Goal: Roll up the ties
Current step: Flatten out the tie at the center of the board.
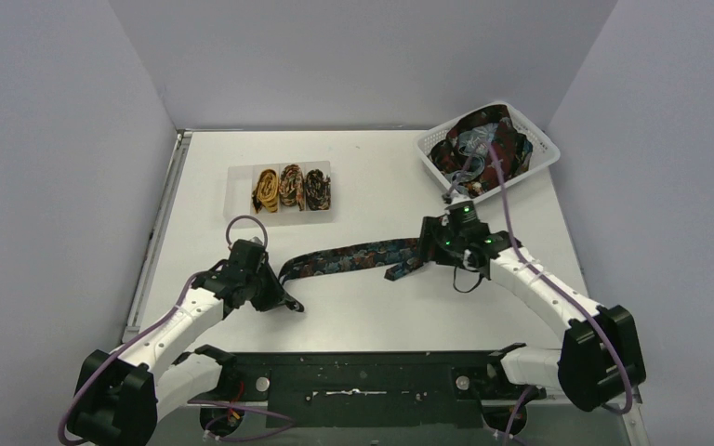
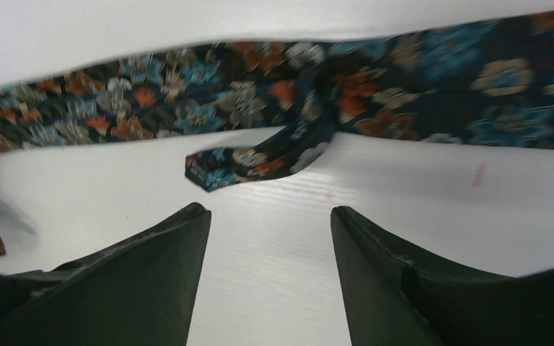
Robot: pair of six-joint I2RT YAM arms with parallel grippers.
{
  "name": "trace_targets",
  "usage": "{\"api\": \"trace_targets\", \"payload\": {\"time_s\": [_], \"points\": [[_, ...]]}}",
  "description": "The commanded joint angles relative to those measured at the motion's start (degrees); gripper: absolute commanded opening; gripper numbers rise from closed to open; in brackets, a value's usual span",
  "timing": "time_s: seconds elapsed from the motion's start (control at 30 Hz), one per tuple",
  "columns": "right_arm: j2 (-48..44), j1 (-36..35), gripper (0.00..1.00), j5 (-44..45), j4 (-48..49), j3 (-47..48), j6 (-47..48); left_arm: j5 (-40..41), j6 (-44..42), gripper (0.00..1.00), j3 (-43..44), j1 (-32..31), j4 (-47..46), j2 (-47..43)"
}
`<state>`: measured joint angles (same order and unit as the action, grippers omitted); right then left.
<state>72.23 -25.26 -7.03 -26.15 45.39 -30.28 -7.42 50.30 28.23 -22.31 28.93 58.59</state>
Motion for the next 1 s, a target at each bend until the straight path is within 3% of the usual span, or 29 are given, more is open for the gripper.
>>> {"api": "trace_targets", "payload": {"time_s": [0.0, 0.13, 0.33, 0.53, 0.87, 0.97], "points": [[3.4, -10.5, 0.58, 11.0, 2.4, 2.6, -2.2, -1.5, -0.8, 0.00, 3.8, 0.5, 0.6, 0.4], [9.7, -19.3, 0.48, 14.1, 3.7, 6.1, 1.1, -1.2, -0.5, 0.00, 3.9, 0.8, 1.9, -0.1], [21.2, -26.7, 0.45, 25.1, -3.1, 14.5, 4.8, -2.8, 0.6, 0.00, 4.6, 2.2, 3.2, -1.8], [24.7, -27.9, 0.41, 30.1, -7.8, 18.4, 3.3, -4.0, -0.5, 0.00, 6.2, 3.9, 4.5, -1.6], [28.1, -26.4, 0.40, 28.5, -3.3, 16.7, 6.1, -7.1, -0.9, 0.00, 4.6, 5.2, 1.6, -1.5], [29.4, -25.0, 0.32, 25.8, -3.2, 17.8, 6.3, -7.5, -0.7, 0.00, 4.0, 5.4, 1.2, -1.8]]}}
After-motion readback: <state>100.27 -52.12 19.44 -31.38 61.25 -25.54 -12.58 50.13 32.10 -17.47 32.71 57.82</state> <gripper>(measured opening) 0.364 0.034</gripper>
